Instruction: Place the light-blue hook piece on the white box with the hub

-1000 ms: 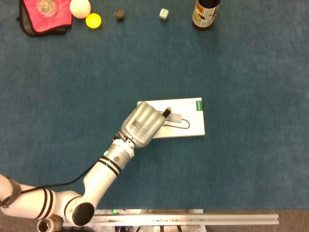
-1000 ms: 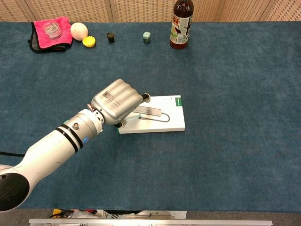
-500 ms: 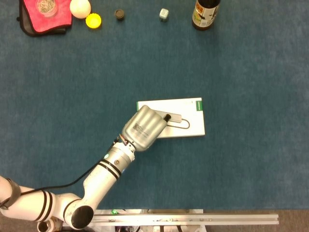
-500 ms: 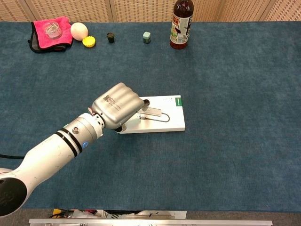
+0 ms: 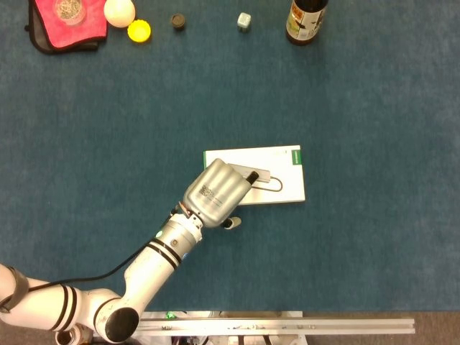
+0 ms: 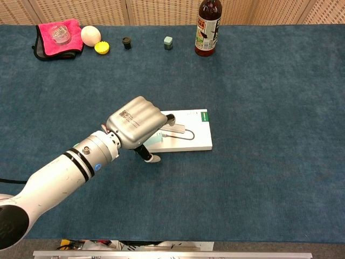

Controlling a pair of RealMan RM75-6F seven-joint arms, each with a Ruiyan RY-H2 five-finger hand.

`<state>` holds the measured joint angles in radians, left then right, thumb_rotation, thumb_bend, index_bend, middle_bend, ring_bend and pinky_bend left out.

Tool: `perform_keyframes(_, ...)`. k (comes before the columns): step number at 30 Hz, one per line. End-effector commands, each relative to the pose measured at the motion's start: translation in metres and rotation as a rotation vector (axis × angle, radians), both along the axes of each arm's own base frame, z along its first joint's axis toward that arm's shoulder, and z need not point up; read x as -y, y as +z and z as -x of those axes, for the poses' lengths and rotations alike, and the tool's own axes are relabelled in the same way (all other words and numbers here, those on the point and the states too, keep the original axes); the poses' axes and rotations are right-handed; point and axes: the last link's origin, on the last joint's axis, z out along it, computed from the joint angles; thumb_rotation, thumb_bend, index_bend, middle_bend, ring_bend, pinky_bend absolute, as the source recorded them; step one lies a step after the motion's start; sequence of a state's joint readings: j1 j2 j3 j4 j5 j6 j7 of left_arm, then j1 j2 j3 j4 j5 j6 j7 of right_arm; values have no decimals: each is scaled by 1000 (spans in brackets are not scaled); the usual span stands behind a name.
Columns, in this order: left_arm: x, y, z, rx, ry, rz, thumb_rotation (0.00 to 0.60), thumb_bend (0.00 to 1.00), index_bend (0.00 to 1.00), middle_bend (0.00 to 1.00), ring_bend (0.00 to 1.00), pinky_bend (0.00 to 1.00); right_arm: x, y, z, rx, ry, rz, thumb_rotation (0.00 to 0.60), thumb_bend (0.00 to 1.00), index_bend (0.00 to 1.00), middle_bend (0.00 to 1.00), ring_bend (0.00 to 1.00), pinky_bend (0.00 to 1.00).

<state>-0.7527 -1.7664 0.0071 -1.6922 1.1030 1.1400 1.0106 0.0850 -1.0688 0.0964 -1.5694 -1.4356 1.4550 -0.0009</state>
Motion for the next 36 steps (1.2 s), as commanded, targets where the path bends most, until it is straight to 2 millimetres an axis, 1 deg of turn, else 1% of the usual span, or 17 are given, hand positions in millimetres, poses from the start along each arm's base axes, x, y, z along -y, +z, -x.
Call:
perform_keyframes(1, -4, 8, -1, 36, 18, -18, 371, 59, 242, 788, 842, 840, 1, 0, -2, -3, 9, -5, 600, 143, 160, 285, 252, 329)
perform_keyframes(2, -6, 11, -1, 49, 26, -25, 390, 59, 234, 788, 842, 840, 2, 0, -3, -4, 15, -8, 600, 143, 160, 285, 252, 329)
perform_keyframes(4, -10, 20, 1, 80, 50, -43, 489, 59, 219, 785, 840, 840, 4, 0, -7, 0, 31, -19, 600, 143, 160, 285, 252, 329)
perform_keyframes(6, -15, 29, 4, 108, 78, -56, 541, 59, 216, 775, 830, 840, 6, -1, -10, 4, 46, -33, 600, 143, 160, 286, 252, 329)
perform_keyframes(9, -24, 46, 11, 155, 120, -105, 594, 60, 211, 763, 811, 840, 10, -2, -17, -2, 70, -53, 600, 143, 160, 290, 252, 329)
perform_keyframes(11, -31, 58, 17, 196, 153, -144, 600, 67, 211, 754, 793, 840, 13, -4, -21, -8, 85, -69, 600, 144, 160, 296, 252, 329)
perform_keyframes(15, -44, 81, 34, 260, 229, -201, 600, 157, 211, 732, 761, 840, 21, -9, -33, -21, 125, -124, 600, 159, 160, 322, 252, 341)
perform_keyframes(18, -52, 98, 50, 299, 289, -247, 600, 192, 216, 730, 756, 840, 28, -14, -44, -27, 159, -168, 600, 173, 160, 355, 252, 366)
perform_keyframes(21, -58, 113, 67, 323, 339, -290, 600, 278, 223, 730, 757, 840, 35, -19, -56, -39, 195, -211, 600, 194, 160, 369, 255, 374)
perform_keyframes(24, -60, 126, 83, 335, 377, -325, 600, 390, 223, 730, 757, 840, 41, -26, -70, -44, 236, -257, 600, 222, 160, 387, 267, 389)
perform_keyframes(26, -60, 134, 94, 341, 397, -349, 600, 415, 225, 731, 759, 840, 46, -32, -79, -49, 266, -289, 600, 244, 160, 412, 285, 399)
perform_keyframes(29, -58, 145, 109, 348, 416, -380, 600, 420, 237, 732, 766, 840, 53, -43, -93, -67, 308, -342, 600, 307, 160, 484, 341, 428)
perform_keyframes(32, -55, 155, 124, 349, 410, -431, 600, 420, 272, 743, 780, 845, 60, -56, -109, -88, 359, -404, 600, 390, 160, 567, 426, 495)
perform_keyframes(34, -52, 161, 132, 345, 402, -465, 600, 420, 319, 759, 792, 856, 63, -65, -120, -101, 391, -441, 600, 436, 160, 631, 498, 566)
perform_keyframes(36, -47, 166, 141, 344, 398, -492, 600, 420, 343, 769, 800, 862, 67, -75, -132, -111, 423, -486, 600, 522, 160, 740, 618, 676)
